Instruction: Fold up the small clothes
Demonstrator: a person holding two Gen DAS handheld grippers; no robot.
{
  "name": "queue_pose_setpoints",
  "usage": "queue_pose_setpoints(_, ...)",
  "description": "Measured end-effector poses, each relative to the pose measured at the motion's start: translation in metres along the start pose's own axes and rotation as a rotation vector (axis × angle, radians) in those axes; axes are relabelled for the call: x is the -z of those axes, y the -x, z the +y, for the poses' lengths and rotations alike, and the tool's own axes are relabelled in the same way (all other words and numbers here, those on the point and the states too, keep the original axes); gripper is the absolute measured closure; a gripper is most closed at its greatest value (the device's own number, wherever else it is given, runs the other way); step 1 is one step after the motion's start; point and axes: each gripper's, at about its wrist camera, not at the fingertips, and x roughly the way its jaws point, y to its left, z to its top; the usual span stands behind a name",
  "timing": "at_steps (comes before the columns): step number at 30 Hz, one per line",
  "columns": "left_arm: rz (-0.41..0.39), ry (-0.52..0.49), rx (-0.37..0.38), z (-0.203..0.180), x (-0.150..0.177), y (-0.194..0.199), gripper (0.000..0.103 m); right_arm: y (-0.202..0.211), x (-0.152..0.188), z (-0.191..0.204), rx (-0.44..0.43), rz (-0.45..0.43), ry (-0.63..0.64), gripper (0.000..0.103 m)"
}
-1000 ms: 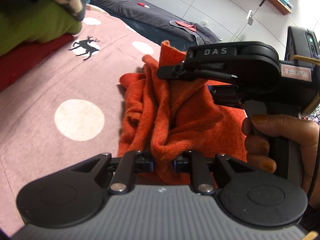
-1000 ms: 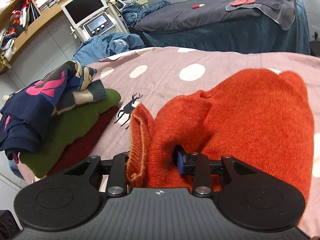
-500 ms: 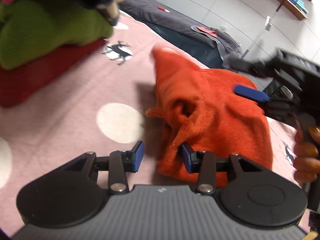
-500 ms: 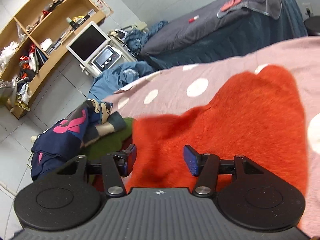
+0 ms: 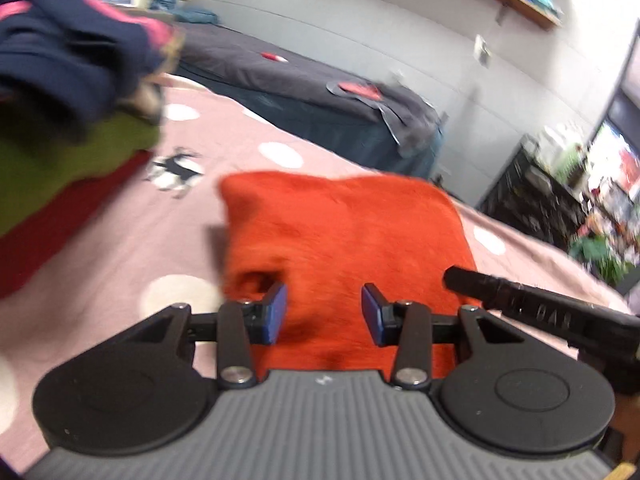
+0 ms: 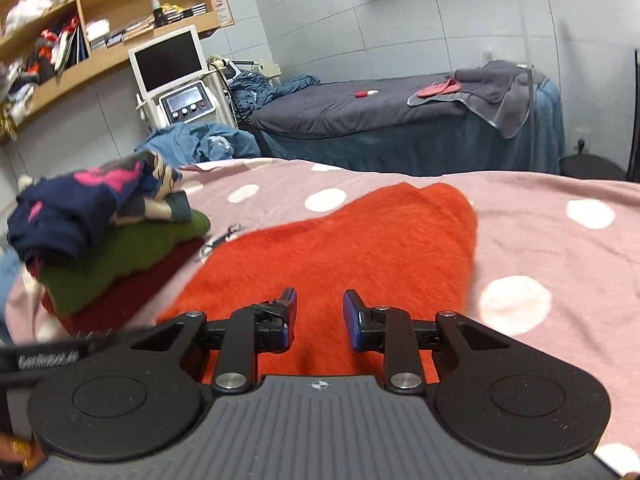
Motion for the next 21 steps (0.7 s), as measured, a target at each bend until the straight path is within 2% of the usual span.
queue_pose_setpoints(4, 0.063, -0.048, -0.049, -0.010, 0.005, -0.028, 0.062, 0.001, 0.017, -0.006, 0.061, 0.035, 0.046, 0.057)
queue_pose_setpoints(7, 0.104, -0.082, -0.071, -0.011, 0.012, -0.042, 0.057, 0.002, 0.031, -0.009, 0.079, 0.046, 0.083, 0.059)
queue_pose_setpoints(13, 0.113, -0.127, -0.080, -0.009, 0.020, -0.045, 0.045, 0.001, 0.051, -0.005, 0.076, 0.068, 0.095, 0.059)
queue_pose_setpoints(21, 0.137, -0.178, -0.084, -0.018, 0.024, -0.043, 0.031, 0.007, 0.069, -0.008, 0.048, 0.104, 0.041, 0.059)
